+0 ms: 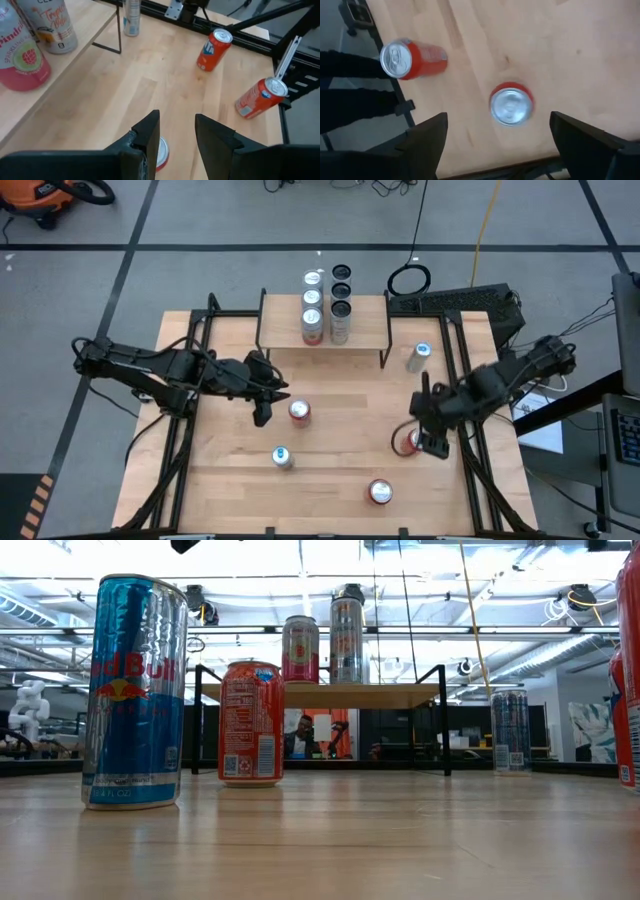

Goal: Place canned beverage on shelf
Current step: Put the top right blue soda can on the shelf

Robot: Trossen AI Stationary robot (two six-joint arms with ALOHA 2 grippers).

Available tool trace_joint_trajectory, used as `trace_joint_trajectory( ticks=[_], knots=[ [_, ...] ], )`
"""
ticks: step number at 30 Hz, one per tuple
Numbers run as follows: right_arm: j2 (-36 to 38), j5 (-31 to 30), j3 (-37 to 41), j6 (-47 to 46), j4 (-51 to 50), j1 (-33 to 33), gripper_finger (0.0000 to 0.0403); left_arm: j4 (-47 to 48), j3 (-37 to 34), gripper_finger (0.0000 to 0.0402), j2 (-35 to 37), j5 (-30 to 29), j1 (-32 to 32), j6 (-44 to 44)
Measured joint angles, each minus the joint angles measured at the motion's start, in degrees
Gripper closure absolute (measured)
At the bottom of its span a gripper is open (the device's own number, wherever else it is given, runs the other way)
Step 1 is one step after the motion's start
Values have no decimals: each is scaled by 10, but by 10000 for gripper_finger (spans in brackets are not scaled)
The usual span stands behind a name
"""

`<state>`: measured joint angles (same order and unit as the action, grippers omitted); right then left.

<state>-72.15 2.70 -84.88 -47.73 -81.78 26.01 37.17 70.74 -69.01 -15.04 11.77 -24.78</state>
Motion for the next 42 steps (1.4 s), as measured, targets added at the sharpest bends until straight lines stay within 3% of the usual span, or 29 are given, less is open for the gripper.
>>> trace_joint_trajectory(
  ticks=[10, 18, 24, 27, 32, 38, 42],
  knots=[
    [37, 4, 198, 19, 197, 57, 67, -8, 0, 277, 0, 13, -1, 11],
    [56, -44, 213, -64, 208, 50, 35, -8, 0, 277, 0, 17, -1, -1],
    [66, -14, 213, -205, 121, -6, 36, -7, 0, 277, 0, 15, -2, -3],
    [76, -15, 213, -211, 112, -33, 37, -7, 0, 277, 0, 15, -2, -3],
    [93, -68, 213, -230, 96, -81, 38, -7, 0, 277, 0, 15, -2, -4],
    [115, -74, 212, -207, 92, -147, 38, -7, 0, 277, 0, 15, -2, -25],
    [134, -77, 206, -244, 156, -217, 37, -7, 0, 277, 0, 15, -1, -46]
  ],
)
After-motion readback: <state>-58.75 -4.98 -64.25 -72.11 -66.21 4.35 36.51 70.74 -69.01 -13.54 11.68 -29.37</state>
